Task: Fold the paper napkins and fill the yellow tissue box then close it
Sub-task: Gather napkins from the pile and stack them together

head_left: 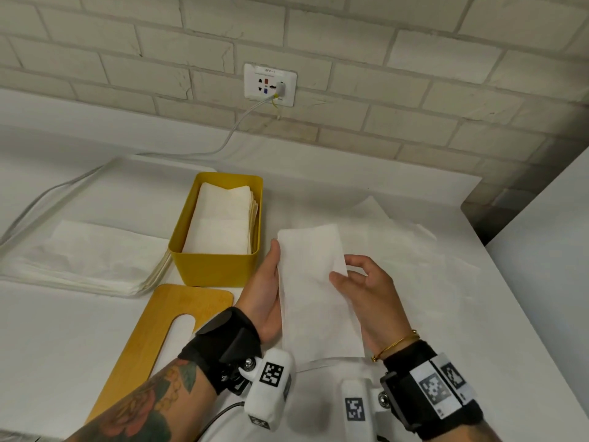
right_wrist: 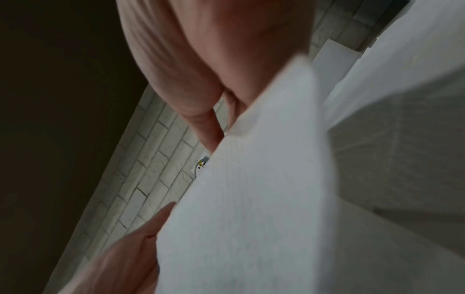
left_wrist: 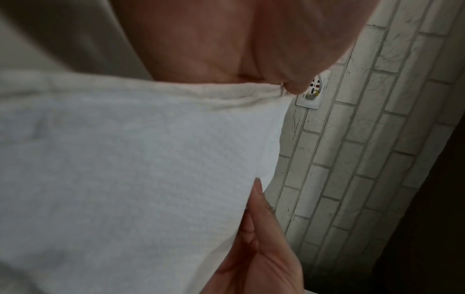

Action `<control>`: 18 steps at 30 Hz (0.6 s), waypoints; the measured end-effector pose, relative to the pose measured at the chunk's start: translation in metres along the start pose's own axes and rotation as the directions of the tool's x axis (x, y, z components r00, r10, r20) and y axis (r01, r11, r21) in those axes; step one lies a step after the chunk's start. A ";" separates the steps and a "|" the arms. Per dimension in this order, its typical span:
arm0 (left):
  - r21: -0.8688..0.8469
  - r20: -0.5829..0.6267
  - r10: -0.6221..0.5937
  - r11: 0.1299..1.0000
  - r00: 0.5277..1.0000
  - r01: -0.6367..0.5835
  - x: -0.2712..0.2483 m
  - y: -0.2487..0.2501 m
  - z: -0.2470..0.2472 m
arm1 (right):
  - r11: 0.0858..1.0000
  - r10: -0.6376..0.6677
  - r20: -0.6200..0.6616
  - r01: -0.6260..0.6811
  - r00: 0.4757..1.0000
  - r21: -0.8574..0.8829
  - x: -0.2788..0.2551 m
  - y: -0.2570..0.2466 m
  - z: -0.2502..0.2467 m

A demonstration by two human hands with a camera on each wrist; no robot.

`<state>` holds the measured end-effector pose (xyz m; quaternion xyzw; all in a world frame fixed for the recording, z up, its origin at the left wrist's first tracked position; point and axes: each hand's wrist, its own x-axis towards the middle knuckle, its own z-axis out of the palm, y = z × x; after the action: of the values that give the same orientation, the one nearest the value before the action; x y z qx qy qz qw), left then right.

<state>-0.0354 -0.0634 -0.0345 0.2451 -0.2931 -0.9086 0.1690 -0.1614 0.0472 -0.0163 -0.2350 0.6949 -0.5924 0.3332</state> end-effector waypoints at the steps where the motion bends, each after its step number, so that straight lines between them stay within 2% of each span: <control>1: 0.000 -0.006 0.003 1.000 1.000 -0.003 0.000 0.000 0.000 | 1.000 -0.005 -0.001 0.005 1.000 -0.014 0.000 0.001 0.001; 7: 0.048 -0.031 0.000 0.999 1.000 0.002 -0.005 0.003 0.004 | 0.999 0.008 -0.009 -0.008 1.000 -0.054 -0.001 0.006 0.003; 12: 0.107 -0.099 0.020 0.994 0.995 -0.010 -0.001 0.001 0.004 | 0.997 -0.001 0.012 0.002 1.000 -0.071 -0.001 0.011 0.002; 15: 0.105 -0.144 0.041 0.994 0.989 -0.026 0.002 0.003 0.003 | 0.995 0.060 0.075 -0.054 0.995 -0.080 -0.008 0.022 -0.003; 18: 0.089 -0.197 0.078 0.994 0.977 -0.061 0.002 0.008 0.000 | 0.972 0.176 0.191 -0.140 0.966 -0.189 -0.017 0.032 -0.018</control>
<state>-0.0361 -0.0702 -0.0304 0.3315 -0.3202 -0.8600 0.2191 -0.1611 0.0768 -0.0432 -0.2669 0.7222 -0.4732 0.4281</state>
